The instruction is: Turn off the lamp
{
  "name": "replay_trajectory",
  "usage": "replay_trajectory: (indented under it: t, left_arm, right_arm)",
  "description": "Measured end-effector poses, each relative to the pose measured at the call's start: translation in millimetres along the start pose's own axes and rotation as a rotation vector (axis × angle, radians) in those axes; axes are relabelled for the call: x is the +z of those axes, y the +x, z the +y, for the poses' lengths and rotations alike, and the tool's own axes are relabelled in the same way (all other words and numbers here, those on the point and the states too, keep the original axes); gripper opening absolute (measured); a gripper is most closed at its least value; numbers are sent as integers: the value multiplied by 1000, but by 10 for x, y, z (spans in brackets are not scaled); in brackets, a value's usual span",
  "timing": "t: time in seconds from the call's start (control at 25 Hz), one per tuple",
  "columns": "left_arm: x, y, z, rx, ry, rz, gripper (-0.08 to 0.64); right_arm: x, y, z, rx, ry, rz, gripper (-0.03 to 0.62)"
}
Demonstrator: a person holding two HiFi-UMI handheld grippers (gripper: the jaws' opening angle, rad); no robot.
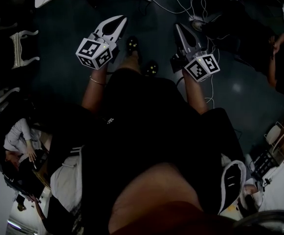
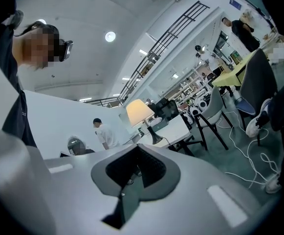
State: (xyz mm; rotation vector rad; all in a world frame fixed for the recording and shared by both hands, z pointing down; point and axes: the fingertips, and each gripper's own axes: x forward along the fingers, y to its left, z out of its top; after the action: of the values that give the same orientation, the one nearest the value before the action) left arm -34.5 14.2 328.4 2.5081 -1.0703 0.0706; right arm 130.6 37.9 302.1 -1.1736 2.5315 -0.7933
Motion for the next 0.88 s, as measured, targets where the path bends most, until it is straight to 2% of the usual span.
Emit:
replay_trajectory:
  t: [0.52,0.88]
  left_arm:
    - [186,511,563,-47,42,41,6]
    - [218,845,978,-88,25,56,6]
  right_arm:
    - [23,890,-288,-1,-27,47,2]
    - [-75,1390,-497,-32,-49,80,2]
